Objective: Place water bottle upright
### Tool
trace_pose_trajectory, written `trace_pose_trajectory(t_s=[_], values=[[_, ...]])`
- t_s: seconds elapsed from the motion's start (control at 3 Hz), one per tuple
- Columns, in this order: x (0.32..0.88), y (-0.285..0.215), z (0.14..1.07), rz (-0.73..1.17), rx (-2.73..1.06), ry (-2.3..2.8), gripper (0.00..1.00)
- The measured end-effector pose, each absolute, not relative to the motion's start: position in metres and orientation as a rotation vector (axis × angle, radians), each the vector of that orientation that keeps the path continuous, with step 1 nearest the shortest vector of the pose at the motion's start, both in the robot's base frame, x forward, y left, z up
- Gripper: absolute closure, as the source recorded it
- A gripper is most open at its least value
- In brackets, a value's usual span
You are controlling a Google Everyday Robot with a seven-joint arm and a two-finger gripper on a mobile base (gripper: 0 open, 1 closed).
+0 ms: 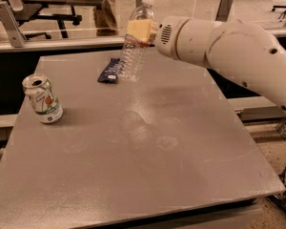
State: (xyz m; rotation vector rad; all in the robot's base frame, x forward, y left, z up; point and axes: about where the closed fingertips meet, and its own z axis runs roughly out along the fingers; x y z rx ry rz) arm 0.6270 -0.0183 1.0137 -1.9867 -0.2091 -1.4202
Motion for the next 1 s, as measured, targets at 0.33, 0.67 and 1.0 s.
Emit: trace_pose_trajectory(t_s=[0.33, 0.67, 1.0], values=[[0.620, -0.024, 1.009, -1.517, -1.985, -0.393, 1.00], [0.614, -0.026, 1.000, -1.604, -1.965, -0.581, 1.00], [0.610, -0.026, 0.989, -1.692, -1.937, -0.735, 1.00]])
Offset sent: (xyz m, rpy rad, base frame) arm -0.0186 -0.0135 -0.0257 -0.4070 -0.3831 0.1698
